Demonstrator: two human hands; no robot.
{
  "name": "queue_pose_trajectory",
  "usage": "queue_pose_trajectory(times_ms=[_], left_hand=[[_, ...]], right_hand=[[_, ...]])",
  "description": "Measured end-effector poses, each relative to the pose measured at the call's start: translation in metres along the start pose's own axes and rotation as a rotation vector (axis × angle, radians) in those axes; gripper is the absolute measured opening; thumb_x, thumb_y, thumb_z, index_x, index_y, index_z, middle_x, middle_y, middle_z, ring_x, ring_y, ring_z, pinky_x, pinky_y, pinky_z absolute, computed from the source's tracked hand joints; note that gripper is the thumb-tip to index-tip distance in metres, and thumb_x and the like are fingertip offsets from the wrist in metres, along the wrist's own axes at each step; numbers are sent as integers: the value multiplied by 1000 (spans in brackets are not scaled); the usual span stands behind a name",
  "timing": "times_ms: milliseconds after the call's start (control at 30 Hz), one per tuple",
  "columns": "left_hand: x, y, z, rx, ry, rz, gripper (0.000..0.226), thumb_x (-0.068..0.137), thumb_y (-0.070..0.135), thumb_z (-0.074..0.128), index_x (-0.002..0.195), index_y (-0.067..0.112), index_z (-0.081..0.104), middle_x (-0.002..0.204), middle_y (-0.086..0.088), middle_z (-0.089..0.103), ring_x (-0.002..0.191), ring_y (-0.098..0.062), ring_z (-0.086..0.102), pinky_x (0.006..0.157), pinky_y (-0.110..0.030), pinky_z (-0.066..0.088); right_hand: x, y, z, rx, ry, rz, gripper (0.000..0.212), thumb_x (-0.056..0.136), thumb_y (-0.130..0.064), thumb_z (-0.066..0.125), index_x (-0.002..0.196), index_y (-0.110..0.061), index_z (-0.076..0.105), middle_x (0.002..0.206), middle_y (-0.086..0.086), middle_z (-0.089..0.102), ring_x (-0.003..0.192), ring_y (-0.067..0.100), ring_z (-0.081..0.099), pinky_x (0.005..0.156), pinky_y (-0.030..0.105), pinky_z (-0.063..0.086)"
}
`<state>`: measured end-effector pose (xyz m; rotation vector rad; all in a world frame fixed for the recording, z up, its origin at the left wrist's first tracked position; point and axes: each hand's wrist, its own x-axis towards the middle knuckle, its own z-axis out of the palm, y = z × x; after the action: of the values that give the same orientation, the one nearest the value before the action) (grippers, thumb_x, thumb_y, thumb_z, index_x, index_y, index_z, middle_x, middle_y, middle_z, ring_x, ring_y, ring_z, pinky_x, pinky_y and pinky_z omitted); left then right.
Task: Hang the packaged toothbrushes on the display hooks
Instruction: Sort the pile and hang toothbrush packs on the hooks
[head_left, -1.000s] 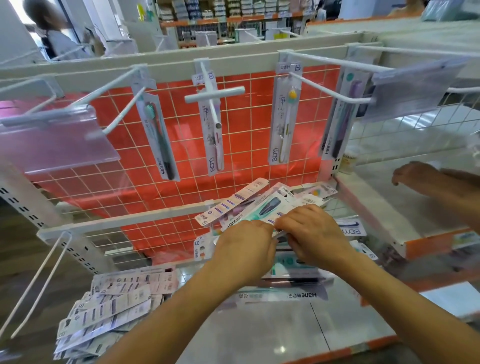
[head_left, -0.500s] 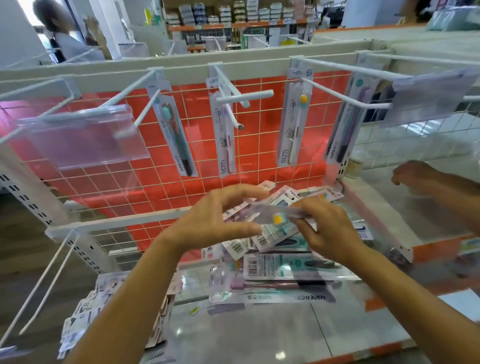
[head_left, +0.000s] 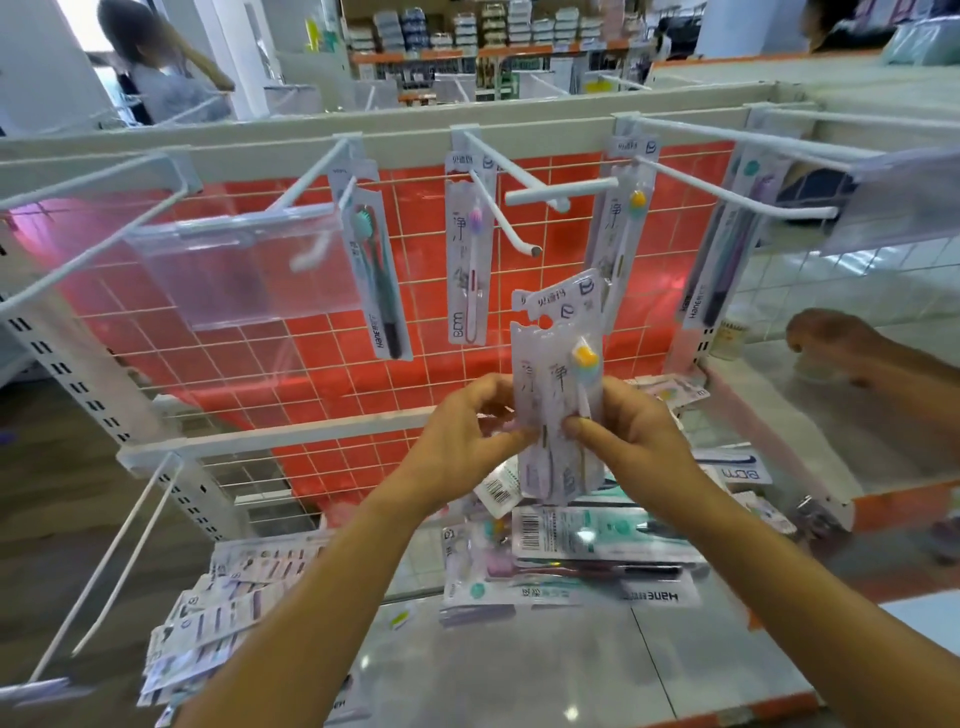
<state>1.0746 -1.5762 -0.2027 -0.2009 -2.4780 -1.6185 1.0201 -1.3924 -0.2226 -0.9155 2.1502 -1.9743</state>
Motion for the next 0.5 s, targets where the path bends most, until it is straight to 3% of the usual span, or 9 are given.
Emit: queue_pose_trajectory(times_ms=[100, 233, 367, 500], left_hand=[[-2, -4, -2, -56, 20, -65, 26, 86, 9, 70, 106, 25, 62, 105, 8, 69, 101, -9, 65, 93, -32, 54], [-8, -7, -5, -189, 42, -136, 25, 88, 6, 67, 111, 14, 60, 109, -2, 69, 102, -18, 66, 90, -34, 56], [-13, -10, -10, -303, 45, -218, 23, 93, 6, 61, 111, 17, 55, 108, -11, 70, 102, -24, 68, 88, -38, 57], [-18, -13, -17, -387, 62, -279, 25, 94, 9, 59, 117, 18, 53, 108, -9, 71, 100, -23, 70, 87, -40, 58]], right_hand=[[-1, -1, 13, 68, 18, 50, 23, 90, 2, 59, 109, -10, 64, 98, -5, 72, 95, 15, 68, 84, 37, 57], [0, -4, 25, 108, 62, 87, 21, 90, 0, 59, 104, -16, 65, 90, -10, 73, 88, 8, 69, 74, 23, 55], [0, -5, 35, 200, 126, 140, 21, 91, -4, 59, 103, -19, 66, 90, -6, 75, 90, 14, 70, 76, 27, 57], [0, -6, 45, 228, 179, 170, 16, 92, -10, 58, 101, -19, 66, 89, -2, 75, 87, 15, 71, 71, 26, 57]])
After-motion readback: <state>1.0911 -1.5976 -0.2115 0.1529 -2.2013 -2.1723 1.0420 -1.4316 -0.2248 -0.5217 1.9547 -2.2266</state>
